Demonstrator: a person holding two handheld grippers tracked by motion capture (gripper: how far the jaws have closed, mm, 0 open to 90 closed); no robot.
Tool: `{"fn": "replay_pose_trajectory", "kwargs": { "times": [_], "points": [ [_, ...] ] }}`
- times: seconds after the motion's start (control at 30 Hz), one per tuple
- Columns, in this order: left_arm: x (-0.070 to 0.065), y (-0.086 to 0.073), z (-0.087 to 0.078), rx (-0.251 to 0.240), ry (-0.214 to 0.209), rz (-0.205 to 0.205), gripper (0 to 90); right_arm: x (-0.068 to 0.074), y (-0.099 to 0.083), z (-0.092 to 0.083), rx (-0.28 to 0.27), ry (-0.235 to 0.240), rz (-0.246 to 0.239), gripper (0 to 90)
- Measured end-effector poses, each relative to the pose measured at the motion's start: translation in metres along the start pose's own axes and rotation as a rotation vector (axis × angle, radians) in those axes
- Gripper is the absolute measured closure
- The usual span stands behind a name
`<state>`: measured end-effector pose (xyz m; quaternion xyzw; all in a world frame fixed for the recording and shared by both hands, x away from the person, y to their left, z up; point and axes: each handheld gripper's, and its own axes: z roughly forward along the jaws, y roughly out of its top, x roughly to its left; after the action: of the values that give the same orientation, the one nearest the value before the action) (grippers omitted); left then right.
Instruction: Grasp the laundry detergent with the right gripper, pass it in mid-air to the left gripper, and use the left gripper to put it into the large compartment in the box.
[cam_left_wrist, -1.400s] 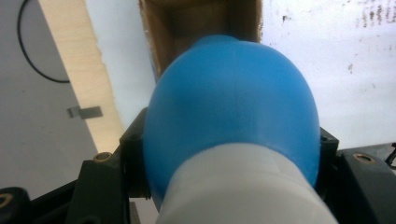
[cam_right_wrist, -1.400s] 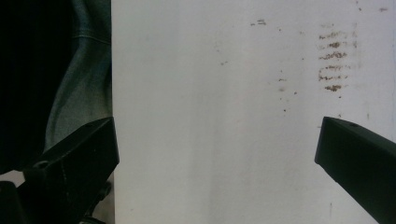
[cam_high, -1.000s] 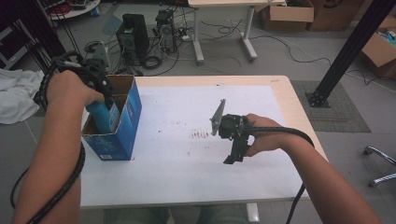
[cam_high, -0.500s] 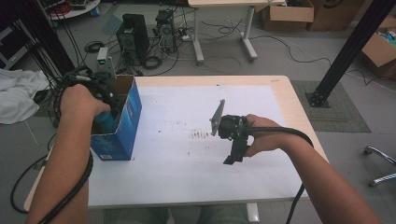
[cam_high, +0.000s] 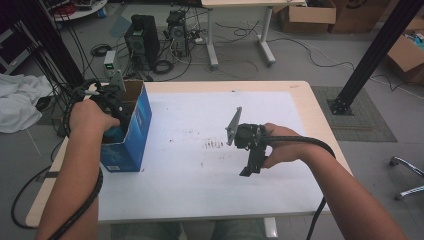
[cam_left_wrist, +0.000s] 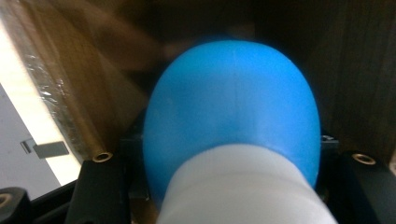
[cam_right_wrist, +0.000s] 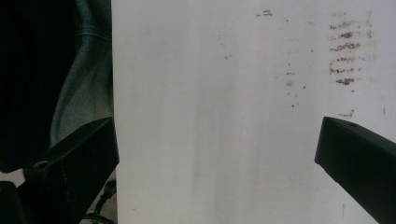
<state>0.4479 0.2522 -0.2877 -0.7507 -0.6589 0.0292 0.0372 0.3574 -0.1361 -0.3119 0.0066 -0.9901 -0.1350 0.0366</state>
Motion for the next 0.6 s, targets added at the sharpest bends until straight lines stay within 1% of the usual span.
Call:
{"fn": "replay_pose_trajectory", "kwargs": {
  "times": [0.07, 0.13, 0.23, 0.27, 0.37, 0.47, 0.6],
  "points": [
    [0.0001, -0.0005, -0.0002, -0.014, -0.001, 0.004, 38.1, -0.0005, -0.0005, 0.0006, 0.001, 0.001, 0.002, 0.0],
    [0.0006, -0.0007, 0.0001, -0.013, -0.005, 0.003, 38.1, -0.0004, -0.0006, 0.0005, 0.000, 0.001, 0.003, 0.0],
    [0.0013, -0.0007, 0.0000, -0.016, -0.011, -0.014, 38.1, -0.0002, -0.0005, 0.0001, -0.003, 0.002, 0.003, 0.0],
    [0.0019, -0.0009, 0.0002, -0.025, -0.014, -0.022, 38.1, 0.0001, -0.0002, -0.0001, -0.001, 0.000, 0.005, 0.0],
    [0.0030, -0.0023, 0.0005, -0.020, -0.020, -0.020, 38.0, 0.0005, 0.0002, -0.0004, -0.005, 0.000, 0.001, 0.0],
    [0.0033, -0.0028, 0.0005, -0.029, -0.024, -0.023, 38.0, 0.0007, 0.0011, -0.0004, 0.001, 0.004, -0.001, 0.0],
    [0.0026, -0.0029, 0.0002, -0.036, -0.018, -0.018, 37.8, 0.0014, 0.0025, -0.0007, -0.003, 0.004, -0.006, 0.0]
  ]
}}
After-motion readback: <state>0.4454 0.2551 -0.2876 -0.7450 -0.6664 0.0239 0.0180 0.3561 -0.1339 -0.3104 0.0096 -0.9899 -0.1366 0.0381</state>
